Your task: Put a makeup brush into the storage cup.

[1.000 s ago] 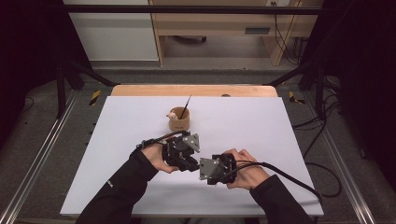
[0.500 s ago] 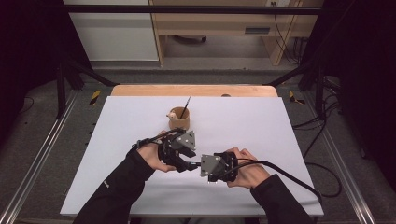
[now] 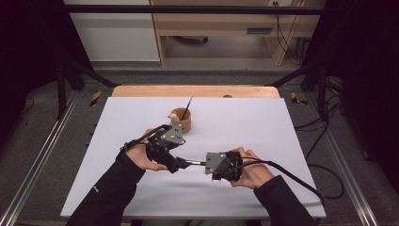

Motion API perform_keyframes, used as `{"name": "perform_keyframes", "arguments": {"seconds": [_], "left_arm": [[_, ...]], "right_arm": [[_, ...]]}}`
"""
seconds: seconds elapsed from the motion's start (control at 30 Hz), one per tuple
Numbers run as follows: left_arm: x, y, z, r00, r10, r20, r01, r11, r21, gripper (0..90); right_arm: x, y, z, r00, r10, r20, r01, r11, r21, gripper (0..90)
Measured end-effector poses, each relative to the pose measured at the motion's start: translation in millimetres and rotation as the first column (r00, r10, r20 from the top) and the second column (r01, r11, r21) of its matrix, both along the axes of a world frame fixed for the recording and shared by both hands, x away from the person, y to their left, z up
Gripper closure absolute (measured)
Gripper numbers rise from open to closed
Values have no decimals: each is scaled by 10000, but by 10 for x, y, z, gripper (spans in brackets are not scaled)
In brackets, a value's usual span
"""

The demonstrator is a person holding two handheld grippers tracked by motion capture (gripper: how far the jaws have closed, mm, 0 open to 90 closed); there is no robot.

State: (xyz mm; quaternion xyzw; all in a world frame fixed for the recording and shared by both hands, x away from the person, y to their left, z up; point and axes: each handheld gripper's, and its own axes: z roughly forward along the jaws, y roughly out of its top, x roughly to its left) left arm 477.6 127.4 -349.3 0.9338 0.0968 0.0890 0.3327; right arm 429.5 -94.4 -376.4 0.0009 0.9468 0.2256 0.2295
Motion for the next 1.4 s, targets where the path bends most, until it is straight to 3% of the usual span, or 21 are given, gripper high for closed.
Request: {"name": "perform_keyframes", "arguments": {"seconds": [0.27, 0.47, 0.73, 0.77, 0.9, 1.03, 1.27, 1.33, 1.4], "left_arm": [[-40, 174, -58, 9977, 669, 107, -663, 9966, -491, 139], [-101, 282, -125, 9935, 1133, 148, -1113, 9890, -976, 119], [-172, 385, -306, 9830, 1837, 4, -1812, 9697, -1640, 107], [-186, 392, -337, 9803, 1977, -45, -1951, 9632, -1850, 107], [-218, 421, -429, 9725, 2325, -140, -2301, 9493, -2140, 110], [-246, 445, -520, 9638, 2656, -231, -2628, 9321, -2494, 115], [-281, 481, -571, 9468, 3201, -333, -3127, 8903, -3311, 116], [-295, 476, -576, 9442, 3276, -347, -3194, 8848, -3392, 116], [-312, 466, -590, 9424, 3325, -370, -3238, 8786, -3511, 117]], "right_arm": [[20, -63, -10, 9994, -321, -122, 324, 9992, 247, 793], [17, -116, -28, 9970, -771, -109, 776, 9948, 656, 793], [33, -200, -39, 9951, -969, -204, 985, 9898, 1029, 792], [38, -209, -38, 9948, -982, -252, 1003, 9896, 1030, 793], [44, -234, -47, 9928, -1180, -197, 1196, 9842, 1303, 792], [38, -261, -73, 9887, -1461, -325, 1496, 9718, 1823, 792], [46, -303, -104, 9852, -1653, -450, 1712, 9597, 2228, 792], [40, -308, -119, 9806, -1871, -582, 1957, 9484, 2493, 792], [43, -321, -129, 9799, -1910, -571, 1993, 9450, 2593, 792]]}}
